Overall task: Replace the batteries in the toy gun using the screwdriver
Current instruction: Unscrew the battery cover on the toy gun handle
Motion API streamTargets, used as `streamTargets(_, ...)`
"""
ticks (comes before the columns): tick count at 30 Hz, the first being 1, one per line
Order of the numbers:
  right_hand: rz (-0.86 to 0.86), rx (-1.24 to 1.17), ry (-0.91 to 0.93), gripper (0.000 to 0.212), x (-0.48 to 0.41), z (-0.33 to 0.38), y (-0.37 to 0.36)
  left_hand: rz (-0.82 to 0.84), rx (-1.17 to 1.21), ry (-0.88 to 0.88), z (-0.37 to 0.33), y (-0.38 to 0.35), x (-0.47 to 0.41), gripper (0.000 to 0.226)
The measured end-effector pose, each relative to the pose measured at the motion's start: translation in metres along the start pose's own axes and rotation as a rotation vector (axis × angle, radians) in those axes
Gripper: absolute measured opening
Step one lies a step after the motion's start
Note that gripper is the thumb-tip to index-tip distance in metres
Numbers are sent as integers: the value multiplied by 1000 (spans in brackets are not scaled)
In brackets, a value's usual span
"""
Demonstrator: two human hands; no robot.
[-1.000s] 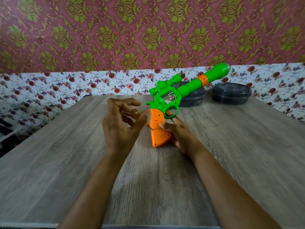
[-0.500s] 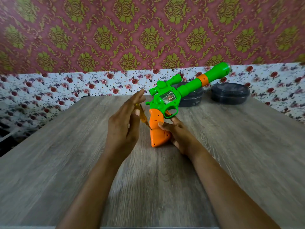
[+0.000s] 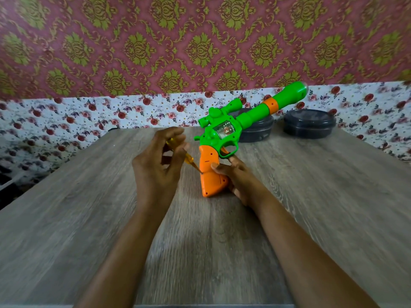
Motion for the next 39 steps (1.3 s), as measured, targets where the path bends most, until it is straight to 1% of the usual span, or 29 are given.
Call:
streamTargets(1,-1,0,6,48,1,1,-1,5,8,4,1,0,-1,27)
streamTargets(4,-14,-6,-1,50,0,-1,0,26,42,18,4,-1,-2,44)
streamTargets(5,-19,-8,-2,50,-1,-1,0,38,45,8,4,-2,-3,46)
streamTargets(8,-20,-3,-8,51,-1,-2,0,60,56,-20,2,-1,-3,43)
streamTargets(11,-2,-3,5,49,0,0,-1,37,71,3,-1,4,-4,26)
streamTargets(14,19,-6,26,48,1,1,-1,-12,61,46,-1,5,-4,37)
streamTargets(17,22,-9,33,46,2,3,-2,3,83,65,2,1,-3,36)
streamTargets(22,13,-3,31,47,2,3,-2,74,46,-28,-2,-2,-2,33)
streamTargets(26,15,-17,20,44,2,3,-1,93,41,-56,-2,-1,-3,41)
streamTargets(28,9,-11,17,45,2,3,-1,98,52,-46,-1,1,-5,40)
streamTargets(31,7,-19,21,45,1,2,-2,75,84,-11,0,5,-6,25)
streamTargets(34,6,-24,15,46,1,2,-2,42,60,7,-1,5,-5,32)
streamTargets(37,0,-3,4,50,1,2,-1,51,70,10,-2,0,-3,38)
streamTargets(39,-5,-2,-5,51,2,2,-1,67,69,2,-1,-1,-2,33)
Point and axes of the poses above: each hand's wrist, its own x-axis away from the middle knuckle, its own y-axis out of the back of the hand, z = x × y, the point moved 4 cm from there along -x, towards the middle knuckle, and after that the axes turned 2 degrees about -z, right-handed, at the moved point
